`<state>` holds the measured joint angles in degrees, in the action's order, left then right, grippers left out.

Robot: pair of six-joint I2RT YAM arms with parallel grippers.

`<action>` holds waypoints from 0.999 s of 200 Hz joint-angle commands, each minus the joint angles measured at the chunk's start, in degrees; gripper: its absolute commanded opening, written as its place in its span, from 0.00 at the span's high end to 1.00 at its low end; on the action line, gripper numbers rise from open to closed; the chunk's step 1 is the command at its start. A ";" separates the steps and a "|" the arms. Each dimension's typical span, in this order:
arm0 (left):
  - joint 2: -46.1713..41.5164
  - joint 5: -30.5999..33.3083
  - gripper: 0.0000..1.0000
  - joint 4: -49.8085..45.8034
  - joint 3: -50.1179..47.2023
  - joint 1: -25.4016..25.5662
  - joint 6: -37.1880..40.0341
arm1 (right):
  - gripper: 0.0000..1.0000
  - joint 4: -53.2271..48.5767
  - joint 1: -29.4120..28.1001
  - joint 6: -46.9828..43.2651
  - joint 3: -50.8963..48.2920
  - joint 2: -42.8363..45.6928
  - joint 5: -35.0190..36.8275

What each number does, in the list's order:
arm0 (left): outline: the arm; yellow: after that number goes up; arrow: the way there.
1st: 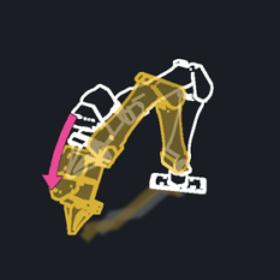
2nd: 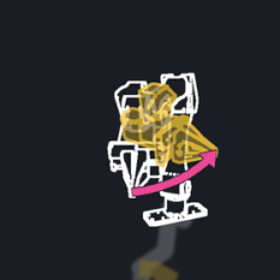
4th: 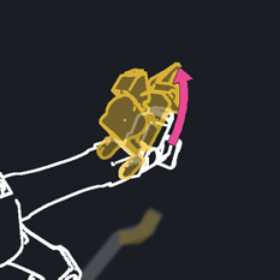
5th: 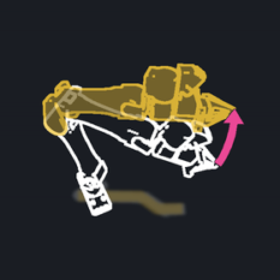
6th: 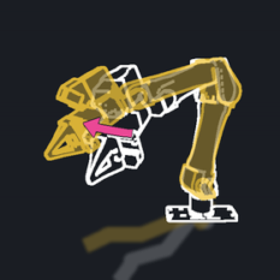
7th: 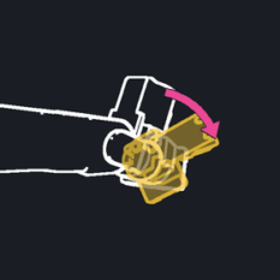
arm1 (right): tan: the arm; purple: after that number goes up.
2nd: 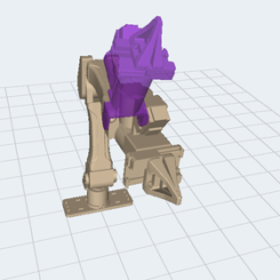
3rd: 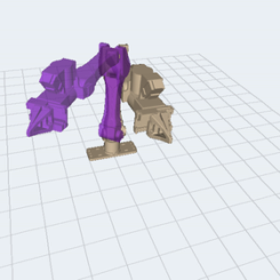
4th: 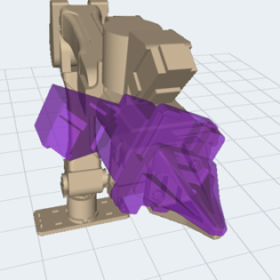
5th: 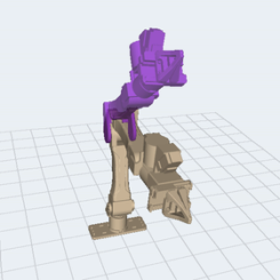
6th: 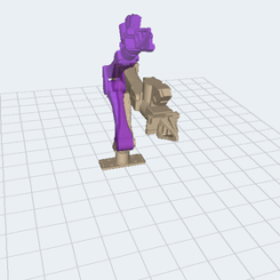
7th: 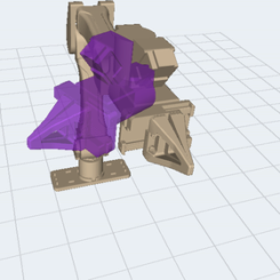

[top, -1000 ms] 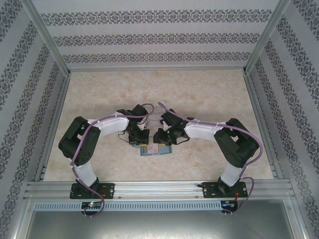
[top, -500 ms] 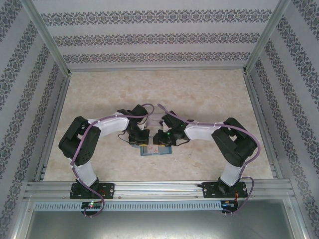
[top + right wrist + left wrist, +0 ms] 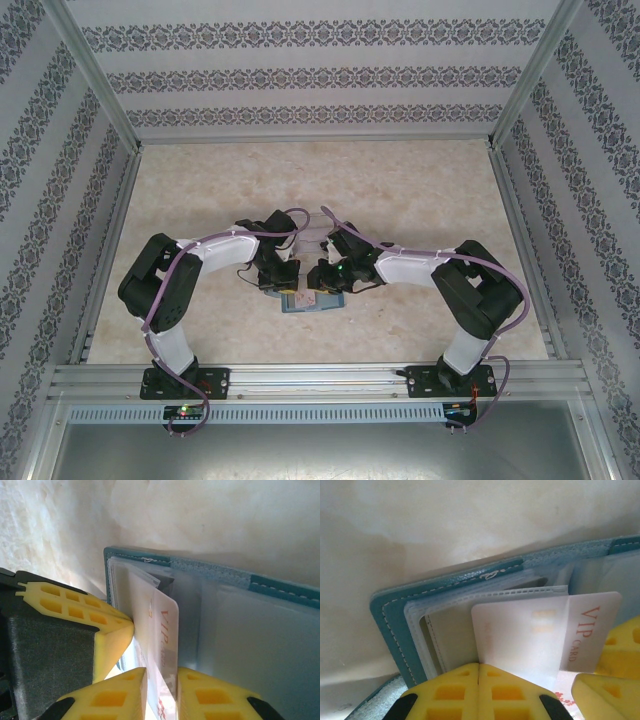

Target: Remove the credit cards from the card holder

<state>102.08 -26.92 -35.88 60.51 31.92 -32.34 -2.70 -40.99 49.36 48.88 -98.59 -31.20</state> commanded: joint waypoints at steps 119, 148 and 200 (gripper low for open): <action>2.38 2.79 0.97 -5.69 2.31 0.98 3.16 | 0.96 -3.18 0.80 -0.53 -2.46 2.05 3.42; 2.76 2.09 0.97 -5.70 3.54 1.47 3.57 | 0.96 -3.97 0.95 -0.55 -3.16 3.18 4.28; 3.12 1.94 0.97 -5.66 4.87 2.27 4.01 | 0.97 -5.48 1.22 -0.28 -4.41 5.63 6.01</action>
<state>104.40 -26.44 -39.29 64.40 33.26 -29.93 -4.05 -40.42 49.52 45.93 -94.39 -28.05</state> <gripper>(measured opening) 0.043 0.059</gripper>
